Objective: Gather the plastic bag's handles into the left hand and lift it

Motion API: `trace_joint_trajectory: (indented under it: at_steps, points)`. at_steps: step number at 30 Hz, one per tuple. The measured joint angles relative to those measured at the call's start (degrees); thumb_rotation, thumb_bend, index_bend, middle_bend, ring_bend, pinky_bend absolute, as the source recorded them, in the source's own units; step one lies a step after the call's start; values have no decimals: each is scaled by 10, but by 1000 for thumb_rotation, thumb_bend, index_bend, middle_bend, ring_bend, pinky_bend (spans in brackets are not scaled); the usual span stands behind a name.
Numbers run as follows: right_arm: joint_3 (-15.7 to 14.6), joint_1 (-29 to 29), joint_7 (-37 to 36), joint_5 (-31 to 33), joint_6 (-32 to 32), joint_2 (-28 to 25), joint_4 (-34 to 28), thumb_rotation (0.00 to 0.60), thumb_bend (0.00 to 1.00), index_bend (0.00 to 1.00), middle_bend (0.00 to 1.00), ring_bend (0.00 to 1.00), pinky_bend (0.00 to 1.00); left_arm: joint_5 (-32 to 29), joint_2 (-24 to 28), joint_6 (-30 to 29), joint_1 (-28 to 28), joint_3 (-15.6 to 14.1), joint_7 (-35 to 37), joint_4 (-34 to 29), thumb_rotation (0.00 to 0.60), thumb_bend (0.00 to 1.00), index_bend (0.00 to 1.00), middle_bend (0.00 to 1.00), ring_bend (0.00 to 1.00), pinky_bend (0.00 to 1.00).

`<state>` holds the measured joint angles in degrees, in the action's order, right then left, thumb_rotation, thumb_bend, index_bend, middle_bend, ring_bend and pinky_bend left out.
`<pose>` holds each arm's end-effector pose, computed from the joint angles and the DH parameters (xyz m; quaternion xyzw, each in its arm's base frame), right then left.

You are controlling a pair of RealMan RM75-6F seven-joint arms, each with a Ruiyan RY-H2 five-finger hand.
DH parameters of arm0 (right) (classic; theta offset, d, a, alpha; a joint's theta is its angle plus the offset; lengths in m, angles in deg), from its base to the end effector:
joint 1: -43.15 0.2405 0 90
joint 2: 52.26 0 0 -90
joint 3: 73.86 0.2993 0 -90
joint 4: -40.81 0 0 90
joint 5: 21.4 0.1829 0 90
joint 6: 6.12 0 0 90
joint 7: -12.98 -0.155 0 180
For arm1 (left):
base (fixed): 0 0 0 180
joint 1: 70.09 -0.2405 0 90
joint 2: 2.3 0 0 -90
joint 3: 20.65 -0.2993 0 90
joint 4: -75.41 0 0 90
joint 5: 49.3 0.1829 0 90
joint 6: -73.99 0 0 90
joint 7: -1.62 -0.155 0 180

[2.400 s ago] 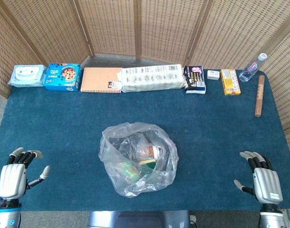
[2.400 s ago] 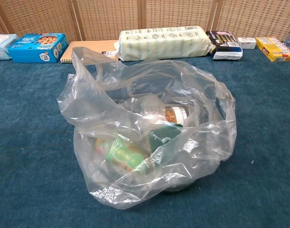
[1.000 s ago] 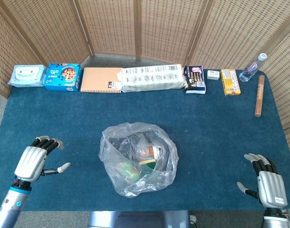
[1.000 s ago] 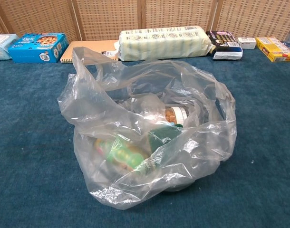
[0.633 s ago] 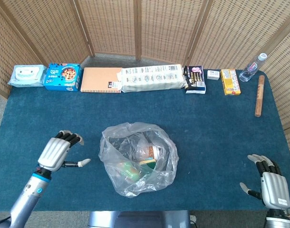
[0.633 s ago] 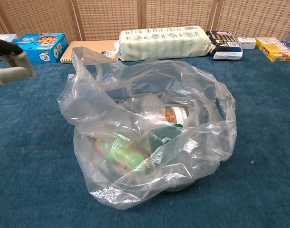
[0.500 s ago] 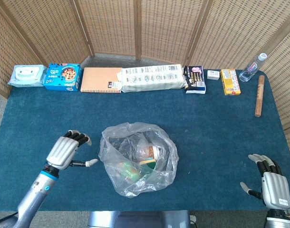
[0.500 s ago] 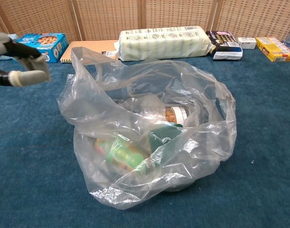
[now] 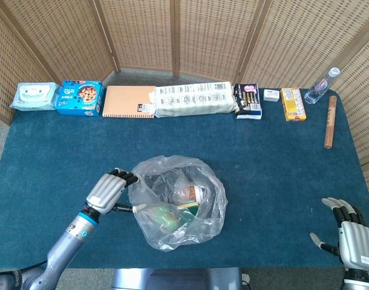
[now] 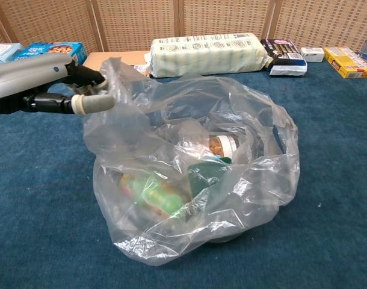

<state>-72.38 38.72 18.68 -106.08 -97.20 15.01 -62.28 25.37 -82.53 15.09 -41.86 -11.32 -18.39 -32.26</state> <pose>-0.3301 -0.1338 0.1848 0.5111 -0.4581 0.3955 0.6103 -0.1753 0.2855 0.0499 -0.7231 -0.4230 -0.4210 0.3479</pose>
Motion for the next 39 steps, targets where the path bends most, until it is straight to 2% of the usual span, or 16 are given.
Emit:
trace_joint_trajectory:
  at_steps: [6, 12, 26, 31, 36, 39]
  points:
    - [-1, -4, -15, -1, -3, 0, 9, 600, 173, 202, 217, 166, 110, -15, -16, 32, 23, 10, 63, -7, 0, 83, 348, 370, 345, 270]
    - [-1, -7, -26, -4, -5, -1, 14, 600, 173, 202, 217, 166, 110, -24, -34, 52, 34, 23, 170, -7, 0, 83, 348, 370, 345, 275]
    - [-2, -14, -34, -15, -14, -5, 15, 600, 173, 202, 217, 166, 110, -46, -77, 133, 60, 70, 513, 29, 0, 83, 320, 370, 346, 285]
    - [-2, -15, -35, -16, -16, -6, 14, 600, 173, 202, 217, 166, 110, -43, -85, 167, 65, 95, 648, 45, 0, 84, 320, 370, 407, 294]
    - [-1, -16, -34, -16, -17, -5, 14, 600, 173, 202, 217, 166, 110, -19, -85, 190, 63, 114, 781, 54, 0, 84, 320, 402, 487, 402]
    - [0, -15, -33, -16, -16, -5, 14, 600, 174, 202, 217, 166, 111, 7, -81, 198, 58, 121, 875, 58, 0, 83, 320, 425, 497, 459]
